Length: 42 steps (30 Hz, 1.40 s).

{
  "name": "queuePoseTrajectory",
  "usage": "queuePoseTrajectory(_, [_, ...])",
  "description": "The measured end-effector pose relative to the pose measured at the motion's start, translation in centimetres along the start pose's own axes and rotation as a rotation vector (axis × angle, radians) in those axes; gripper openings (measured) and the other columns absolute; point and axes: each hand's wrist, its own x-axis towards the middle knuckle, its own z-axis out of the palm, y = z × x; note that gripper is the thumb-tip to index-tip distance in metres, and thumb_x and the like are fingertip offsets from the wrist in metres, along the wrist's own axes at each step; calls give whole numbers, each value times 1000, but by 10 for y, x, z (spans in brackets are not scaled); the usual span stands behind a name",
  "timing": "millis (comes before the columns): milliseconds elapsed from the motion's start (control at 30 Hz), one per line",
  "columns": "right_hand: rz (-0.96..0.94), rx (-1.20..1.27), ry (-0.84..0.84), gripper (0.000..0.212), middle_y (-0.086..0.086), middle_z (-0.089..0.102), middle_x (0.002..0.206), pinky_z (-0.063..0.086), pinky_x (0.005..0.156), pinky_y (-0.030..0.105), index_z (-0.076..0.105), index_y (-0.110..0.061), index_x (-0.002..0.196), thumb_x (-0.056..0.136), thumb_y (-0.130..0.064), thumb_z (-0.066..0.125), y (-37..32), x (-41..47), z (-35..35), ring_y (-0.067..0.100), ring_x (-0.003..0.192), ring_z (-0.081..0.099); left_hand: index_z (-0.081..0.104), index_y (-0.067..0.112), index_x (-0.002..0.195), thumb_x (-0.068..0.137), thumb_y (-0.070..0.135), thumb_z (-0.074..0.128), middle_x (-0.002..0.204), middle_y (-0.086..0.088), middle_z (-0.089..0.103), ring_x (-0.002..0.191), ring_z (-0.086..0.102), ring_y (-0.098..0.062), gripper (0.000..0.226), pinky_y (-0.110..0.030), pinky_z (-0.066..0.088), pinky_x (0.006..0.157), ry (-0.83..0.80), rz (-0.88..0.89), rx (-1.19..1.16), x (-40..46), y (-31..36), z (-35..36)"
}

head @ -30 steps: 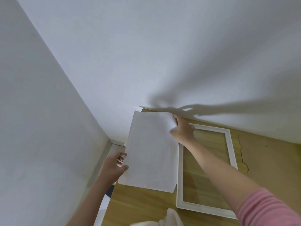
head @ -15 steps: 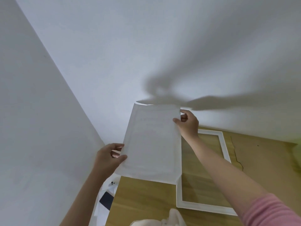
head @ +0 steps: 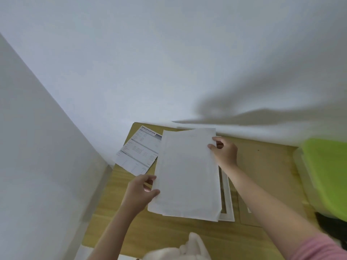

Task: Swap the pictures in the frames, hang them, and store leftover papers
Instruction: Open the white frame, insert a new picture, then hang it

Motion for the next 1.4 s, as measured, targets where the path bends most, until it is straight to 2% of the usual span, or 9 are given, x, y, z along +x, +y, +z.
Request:
queuePoseTrajectory(233, [-23,-118,-161,33,2,59,92,43,76,23,67,-7,109,77,-7,72,42,12,-23,14,78,53,63,18,110,72,13,75,93,13,60,72,59,-4,40,-12,43,61,9,-68,92,-12,8,52])
queuePoseTrajectory(333, [-24,-145,-227,37,2,55,91,38,74,21,65,-7,113,77,-9,72,51,19,-23,14,78,52,63,18,110,72,11,74,94,13,60,77,58,-2,40,-12,42,64,51,-74,128,-12,7,63])
queuePoseTrajectory(500, [-6,-243,-298,47,8,53,110,38,81,24,59,-11,122,78,-18,73,61,28,-20,20,97,54,62,16,116,75,11,72,99,11,57,82,53,0,43,-8,37,67,62,-56,186,-4,7,72])
queuePoseTrajectory(600, [29,-247,-317,51,8,50,117,40,85,26,57,-12,124,76,-22,74,67,30,-22,21,102,54,61,15,119,76,12,71,99,8,51,84,52,-2,44,-13,37,70,30,-46,241,0,8,76])
queuePoseTrajectory(767, [33,-266,-351,57,5,46,117,42,86,27,57,-16,125,73,-30,77,74,28,-22,19,102,52,59,19,121,74,18,72,109,7,44,102,45,-10,49,-20,37,79,59,-55,314,-1,2,77])
queuePoseTrajectory(1100, [-16,-395,-401,67,-1,41,124,37,103,39,55,-29,127,67,-50,77,74,24,-19,20,119,42,56,18,124,75,12,71,116,14,48,97,52,-7,52,-20,39,81,39,-76,159,0,-3,76])
queuePoseTrajectory(1300, [-24,-407,-416,67,-1,40,125,38,101,40,54,-31,127,67,-52,76,73,22,-18,21,120,41,55,17,127,77,4,67,118,13,47,100,51,-5,54,-25,46,87,7,-70,106,2,-10,75])
queuePoseTrajectory(1400, [-8,-373,-411,71,-2,42,125,37,102,40,52,-30,128,66,-53,77,75,23,-21,20,120,42,54,18,127,77,1,67,119,12,48,97,50,0,55,-21,43,86,-5,-68,92,3,-12,75])
